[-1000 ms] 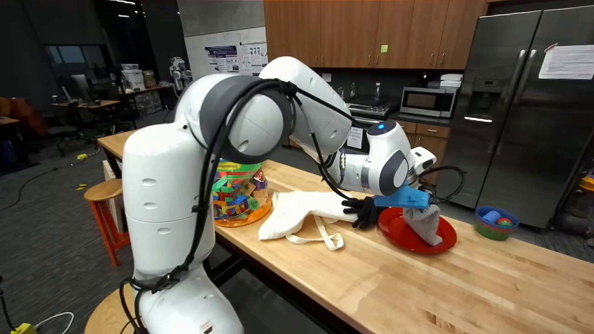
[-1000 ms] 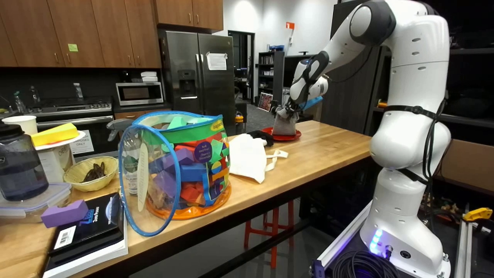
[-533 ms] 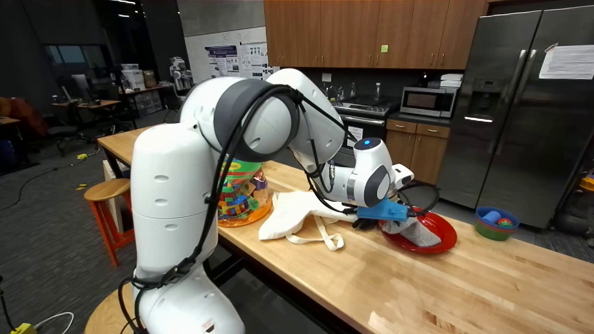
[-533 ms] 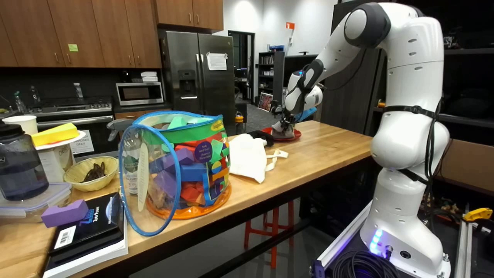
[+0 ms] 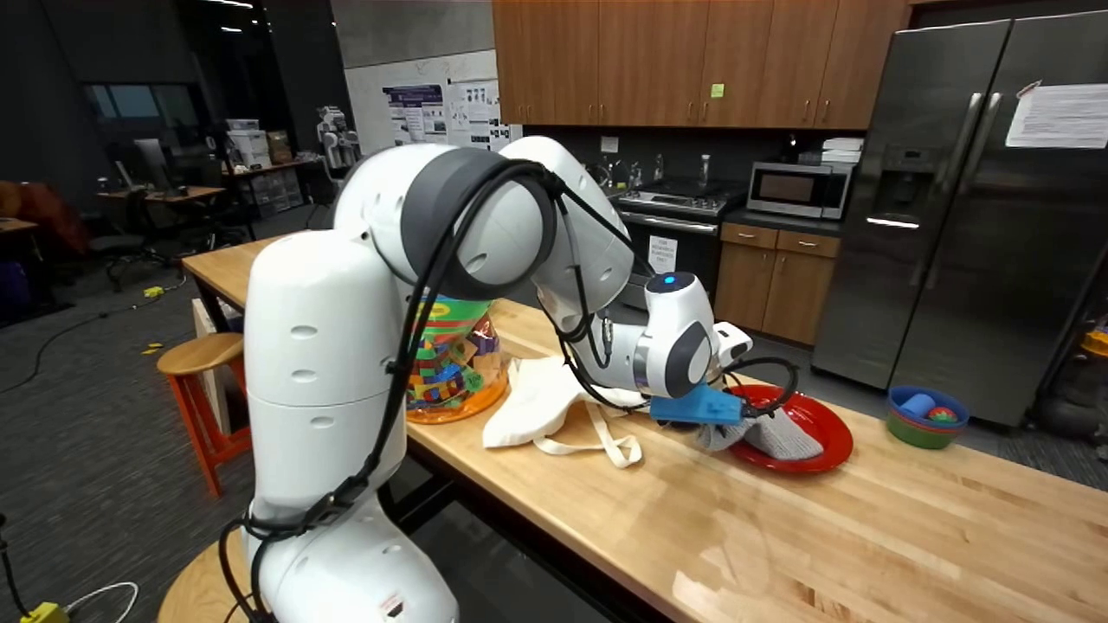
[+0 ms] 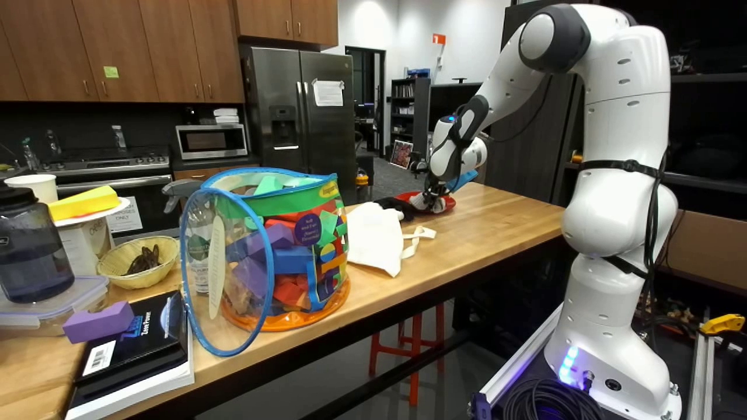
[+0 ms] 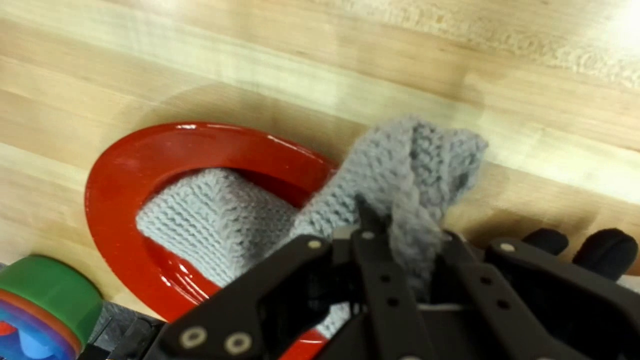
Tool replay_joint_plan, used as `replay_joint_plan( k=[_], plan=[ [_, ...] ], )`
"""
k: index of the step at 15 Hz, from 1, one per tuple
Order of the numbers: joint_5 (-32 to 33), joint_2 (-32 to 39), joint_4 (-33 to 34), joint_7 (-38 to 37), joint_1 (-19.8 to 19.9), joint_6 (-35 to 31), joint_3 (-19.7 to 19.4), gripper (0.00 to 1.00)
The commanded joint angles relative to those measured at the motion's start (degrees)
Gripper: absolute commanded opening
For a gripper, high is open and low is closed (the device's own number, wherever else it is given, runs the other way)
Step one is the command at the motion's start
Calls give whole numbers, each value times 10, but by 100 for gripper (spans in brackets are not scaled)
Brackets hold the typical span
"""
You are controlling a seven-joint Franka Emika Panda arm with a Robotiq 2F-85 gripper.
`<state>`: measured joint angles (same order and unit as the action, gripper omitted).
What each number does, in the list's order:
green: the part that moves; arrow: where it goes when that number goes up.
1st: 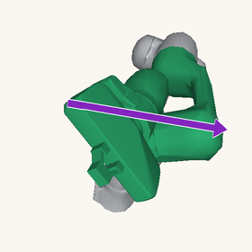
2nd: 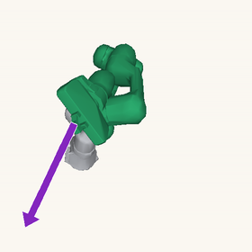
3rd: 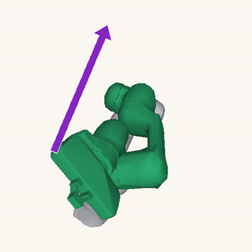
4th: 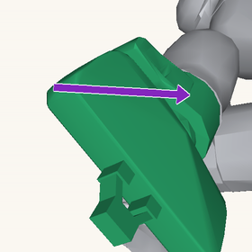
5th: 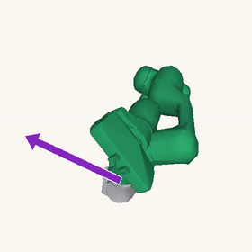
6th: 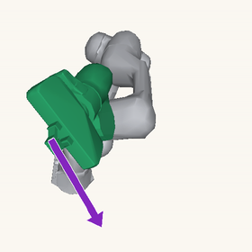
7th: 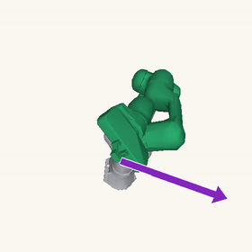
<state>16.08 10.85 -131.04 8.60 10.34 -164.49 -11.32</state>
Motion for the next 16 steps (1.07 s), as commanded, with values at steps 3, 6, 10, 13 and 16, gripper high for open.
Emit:
replay_joint_plan(
  k=[3, 6, 10, 13, 16],
  plan=[
    [24, 12, 22, -6, 11, -6, -42, 4],
    [14, 17, 44, -5, 25, -5, -57, 4],
    [11, 30, 82, -12, 35, -4, -67, 4],
    [9, 32, 105, -13, 34, -7, -65, 4],
    [5, 25, 101, -4, 31, -13, -55, 4]
  ],
)
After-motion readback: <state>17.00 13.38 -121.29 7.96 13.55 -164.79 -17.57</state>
